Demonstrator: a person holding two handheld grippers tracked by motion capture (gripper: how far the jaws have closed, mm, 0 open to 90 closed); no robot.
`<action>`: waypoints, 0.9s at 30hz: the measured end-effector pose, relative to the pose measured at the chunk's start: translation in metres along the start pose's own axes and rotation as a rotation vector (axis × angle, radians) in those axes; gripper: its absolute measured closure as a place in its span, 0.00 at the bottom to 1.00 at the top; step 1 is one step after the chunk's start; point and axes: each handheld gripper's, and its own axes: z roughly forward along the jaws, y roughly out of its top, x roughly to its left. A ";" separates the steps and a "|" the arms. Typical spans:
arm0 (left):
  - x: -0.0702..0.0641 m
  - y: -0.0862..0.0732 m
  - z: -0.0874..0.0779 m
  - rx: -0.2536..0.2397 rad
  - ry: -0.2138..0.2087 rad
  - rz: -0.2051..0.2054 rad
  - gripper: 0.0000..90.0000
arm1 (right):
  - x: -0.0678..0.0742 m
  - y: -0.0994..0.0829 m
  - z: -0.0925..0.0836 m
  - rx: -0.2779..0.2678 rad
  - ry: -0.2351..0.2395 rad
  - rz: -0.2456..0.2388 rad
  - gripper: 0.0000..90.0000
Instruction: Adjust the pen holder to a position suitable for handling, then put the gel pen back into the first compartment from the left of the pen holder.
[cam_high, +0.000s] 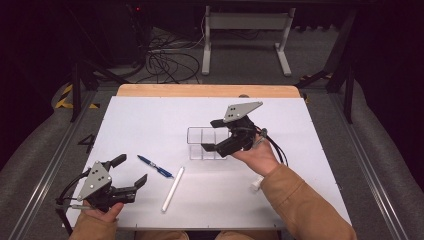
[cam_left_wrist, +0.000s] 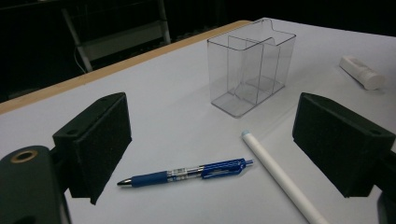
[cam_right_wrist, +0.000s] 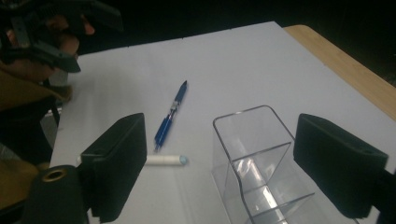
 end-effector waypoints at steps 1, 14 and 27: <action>0.000 0.000 0.000 -0.003 0.001 -0.002 0.14 | 0.000 0.000 0.000 0.000 0.000 0.000 0.19; 0.002 -0.001 -0.003 -0.011 0.006 -0.012 0.14 | 0.020 0.009 0.008 -0.095 -0.044 0.061 0.05; 0.001 -0.001 -0.003 -0.009 0.008 -0.013 0.14 | 0.029 0.014 0.017 -0.086 -0.124 0.049 0.01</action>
